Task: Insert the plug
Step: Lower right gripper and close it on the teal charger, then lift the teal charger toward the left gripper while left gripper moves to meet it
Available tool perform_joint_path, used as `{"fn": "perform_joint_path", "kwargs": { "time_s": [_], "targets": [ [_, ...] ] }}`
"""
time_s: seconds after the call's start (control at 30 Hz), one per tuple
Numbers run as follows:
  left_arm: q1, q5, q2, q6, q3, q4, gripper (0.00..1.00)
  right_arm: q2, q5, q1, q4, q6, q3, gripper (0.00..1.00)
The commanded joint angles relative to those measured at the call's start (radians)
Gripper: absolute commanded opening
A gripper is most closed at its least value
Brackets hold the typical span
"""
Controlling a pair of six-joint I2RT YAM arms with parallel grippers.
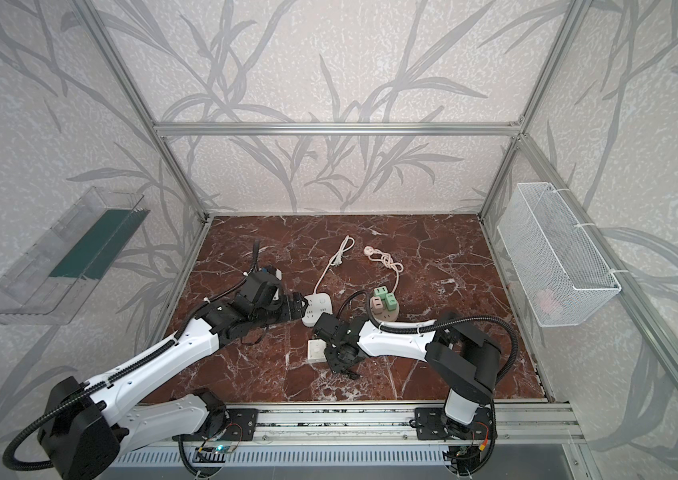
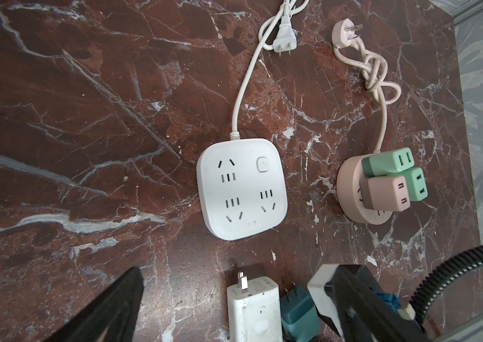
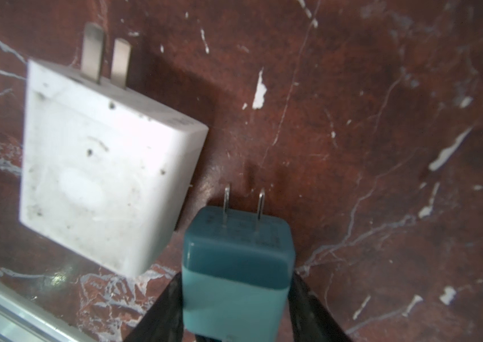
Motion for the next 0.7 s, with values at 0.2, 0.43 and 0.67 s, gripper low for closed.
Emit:
{"fn": "perform_joint_path", "kwargs": {
  "time_s": [0.2,0.43,0.67],
  "targets": [
    [0.006,-0.015,-0.022,-0.01,-0.019,-0.002,0.97,0.045,0.001,0.008,-0.008,-0.016,0.012,0.42],
    [0.008,-0.033,-0.045,-0.013,-0.019,-0.016,0.97,-0.026,0.036,0.006,-0.089,-0.054,0.032,0.0],
    [0.009,-0.053,-0.103,-0.007,-0.027,-0.026,0.96,-0.094,0.072,-0.01,-0.239,-0.138,0.141,0.0]
  ]
}}
